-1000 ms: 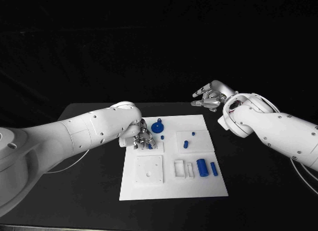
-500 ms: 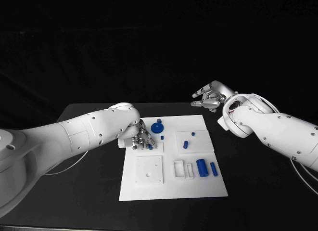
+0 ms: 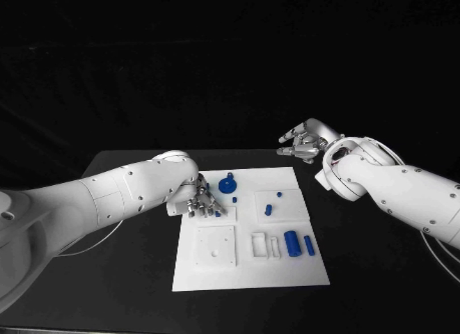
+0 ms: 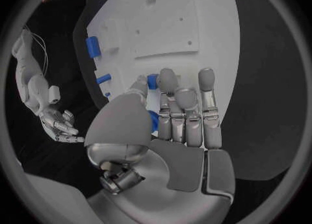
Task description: Assemble the parts on the task board
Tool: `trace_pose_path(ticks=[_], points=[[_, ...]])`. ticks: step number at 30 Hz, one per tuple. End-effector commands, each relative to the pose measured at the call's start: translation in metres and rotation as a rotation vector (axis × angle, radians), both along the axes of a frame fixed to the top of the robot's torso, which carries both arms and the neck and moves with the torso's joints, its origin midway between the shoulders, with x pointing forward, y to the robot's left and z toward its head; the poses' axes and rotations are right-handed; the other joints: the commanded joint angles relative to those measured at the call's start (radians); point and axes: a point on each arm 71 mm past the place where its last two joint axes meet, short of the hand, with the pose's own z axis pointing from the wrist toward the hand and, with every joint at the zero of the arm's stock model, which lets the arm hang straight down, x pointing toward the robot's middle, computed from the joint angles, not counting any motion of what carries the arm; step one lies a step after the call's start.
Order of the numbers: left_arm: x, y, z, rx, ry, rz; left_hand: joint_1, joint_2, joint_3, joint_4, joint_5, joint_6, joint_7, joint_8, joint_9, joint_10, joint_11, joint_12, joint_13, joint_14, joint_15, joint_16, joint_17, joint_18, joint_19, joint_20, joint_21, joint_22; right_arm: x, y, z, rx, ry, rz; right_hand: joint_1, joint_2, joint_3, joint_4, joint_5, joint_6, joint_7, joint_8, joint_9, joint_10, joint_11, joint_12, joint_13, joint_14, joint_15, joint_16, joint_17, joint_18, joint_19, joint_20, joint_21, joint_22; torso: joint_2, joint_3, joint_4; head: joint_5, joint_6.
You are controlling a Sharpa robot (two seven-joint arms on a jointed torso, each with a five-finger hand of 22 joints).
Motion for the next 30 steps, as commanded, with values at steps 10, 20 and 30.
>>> trace_pose_path(ticks=[10, 20, 30], points=[[0.001, 0.003, 0.01, -0.043, -0.049, 0.016, -0.02, -0.057, -0.019, 0.077, -0.02, 0.009, 0.0, -0.004, 0.0, 0.047, -0.002, -0.014, -0.005, -0.005, 0.002, -0.005, -0.003, -0.018, 0.006, -0.007, -0.011, 0.018, -0.001, -0.002, -0.002, -0.006, 0.001, 0.0, -0.01, -0.001, 0.002, 0.01, 0.0, -0.001, 0.004, -0.004, 0.001, -0.005, 0.001, -0.008, -0.003, 0.001, -0.005, -0.008, -0.003, 0.019, 0.055, -0.004, -0.01, 0.09, -0.001, 0.0001, 0.0001, 0.003, 0.005], [0.004, 0.005, 0.026, -0.132, -0.065, 0.056, -0.048, -0.063, -0.145, 0.123, -0.02, -0.017, 0.008, -0.01, -0.021, 0.045, 0.002, -0.029, -0.015, -0.012, 0.001, -0.017, -0.005, -0.03, 0.003, -0.016, -0.019, 0.016, 0.0, -0.004, -0.004, -0.005, 0.005, -0.004, -0.011, -0.001, 0.002, 0.013, 0.002, 0.0, 0.004, -0.004, 0.001, -0.005, 0.001, -0.008, -0.004, 0.001, -0.005, -0.009, -0.003, 0.019, 0.055, -0.004, -0.011, 0.09, 0.0, 0.0007, -0.0005, 0.006, 0.013], [0.023, 0.038, 0.043, -0.238, -0.086, 0.164, -0.027, 0.096, -0.166, 0.029, -0.011, -0.192, 0.066, -0.001, -0.249, -0.053, 0.039, -0.168, -0.081, -0.096, 0.038, -0.141, -0.096, -0.038, -0.052, 0.009, -0.124, -0.047, 0.0, -0.006, -0.004, -0.004, 0.005, -0.01, -0.011, 0.0, 0.005, 0.015, 0.005, -0.001, 0.004, -0.004, 0.001, -0.005, 0.001, -0.007, -0.003, 0.001, -0.005, -0.01, -0.003, 0.019, 0.055, -0.004, -0.012, 0.09, 0.001, 0.0013, 0.0008, 0.006, 0.023]])
